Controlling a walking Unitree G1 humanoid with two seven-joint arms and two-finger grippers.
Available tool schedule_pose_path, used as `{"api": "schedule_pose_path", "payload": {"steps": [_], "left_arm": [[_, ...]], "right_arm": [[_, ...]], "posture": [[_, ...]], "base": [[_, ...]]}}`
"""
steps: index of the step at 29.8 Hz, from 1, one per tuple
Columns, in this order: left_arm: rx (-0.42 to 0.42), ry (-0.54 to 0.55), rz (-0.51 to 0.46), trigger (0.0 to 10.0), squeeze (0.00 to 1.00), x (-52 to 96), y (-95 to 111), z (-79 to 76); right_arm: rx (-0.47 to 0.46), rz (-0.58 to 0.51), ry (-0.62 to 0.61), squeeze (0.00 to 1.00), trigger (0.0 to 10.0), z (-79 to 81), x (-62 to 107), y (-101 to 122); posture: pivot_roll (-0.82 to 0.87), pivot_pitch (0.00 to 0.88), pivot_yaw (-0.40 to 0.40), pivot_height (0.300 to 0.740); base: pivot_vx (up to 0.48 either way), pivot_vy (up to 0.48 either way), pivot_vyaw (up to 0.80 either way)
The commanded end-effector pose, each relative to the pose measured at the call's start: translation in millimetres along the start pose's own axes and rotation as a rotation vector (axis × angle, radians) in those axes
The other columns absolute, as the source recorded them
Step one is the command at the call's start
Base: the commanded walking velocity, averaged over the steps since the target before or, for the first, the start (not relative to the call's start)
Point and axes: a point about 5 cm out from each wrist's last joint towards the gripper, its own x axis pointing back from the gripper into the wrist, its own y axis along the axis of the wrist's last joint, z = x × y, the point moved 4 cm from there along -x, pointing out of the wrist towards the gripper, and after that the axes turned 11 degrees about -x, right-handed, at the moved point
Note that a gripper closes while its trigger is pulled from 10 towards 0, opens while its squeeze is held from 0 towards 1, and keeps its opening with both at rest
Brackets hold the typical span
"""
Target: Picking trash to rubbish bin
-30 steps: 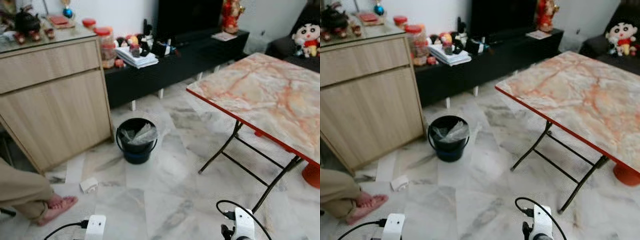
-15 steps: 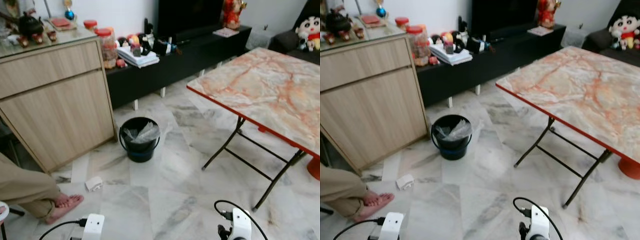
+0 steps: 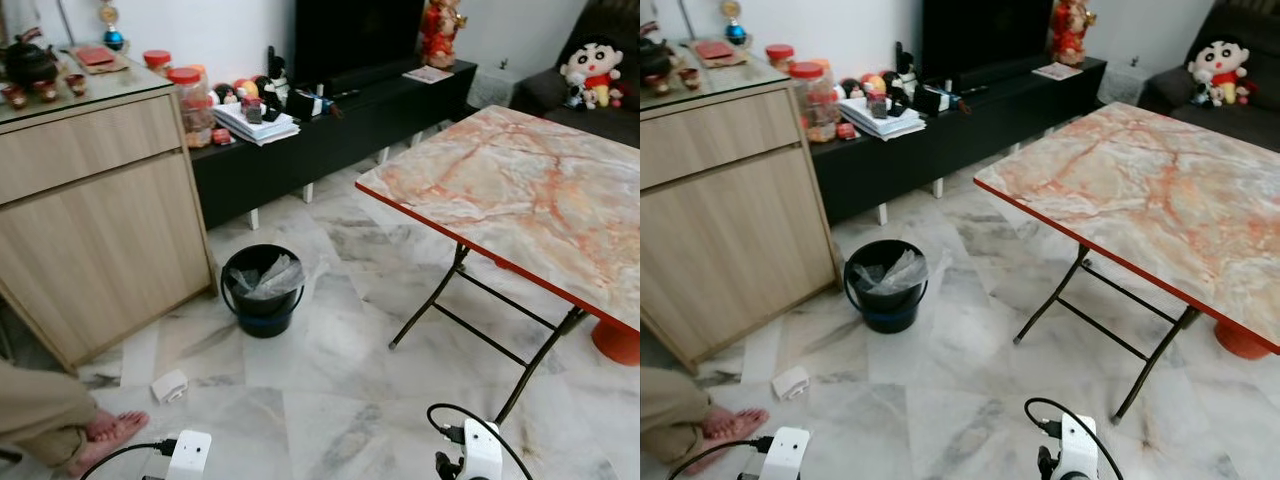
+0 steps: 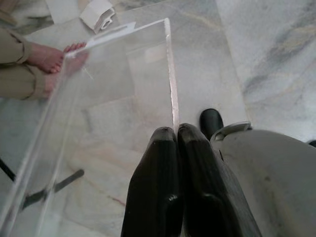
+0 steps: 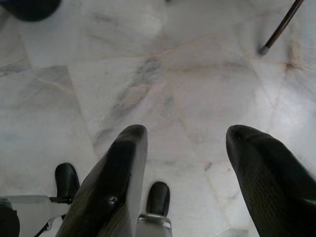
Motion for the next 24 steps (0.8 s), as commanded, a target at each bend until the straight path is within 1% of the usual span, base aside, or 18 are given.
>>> {"api": "schedule_pose_path", "payload": {"steps": [1,5,11,14,24], "left_arm": [[-0.015,-0.002,0.006,10.0,0.0,0.1,-1.6,0.4],[-0.017,-0.003,0.007,10.0,0.0,0.0,-1.4,0.4],[-0.015,-0.004,0.005,10.0,0.0,-0.5,1.3,-0.1],[-0.011,-0.006,0.002,10.0,0.0,-0.7,2.8,-0.9],[-0.005,-0.011,0.004,10.0,0.0,-0.5,2.7,-4.1]], "right_arm": [[0.004,-0.024,0.006,0.0,10.0,4.4,-1.3,7.8],[0.018,-0.035,0.012,0.0,10.0,6.4,-1.7,11.0],[0.026,-0.038,0.009,0.0,10.0,6.3,-2.1,13.1],[0.013,-0.042,0.006,0.0,10.0,5.8,-2.1,14.2],[0.02,-0.045,-0.005,0.0,10.0,1.3,-1.9,16.0]], "posture": [[0.22,0.0,-0.06,0.74],[0.22,0.0,-0.063,0.74],[0.23,0.0,-0.071,0.74],[0.23,0.0,-0.071,0.74],[0.22,0.0,-0.081,0.74]], "base": [[0.368,0.0,0.0],[0.368,0.0,0.1],[0.357,0.0,0.76],[0.345,0.0,-0.14],[0.339,0.0,0.0]]}}
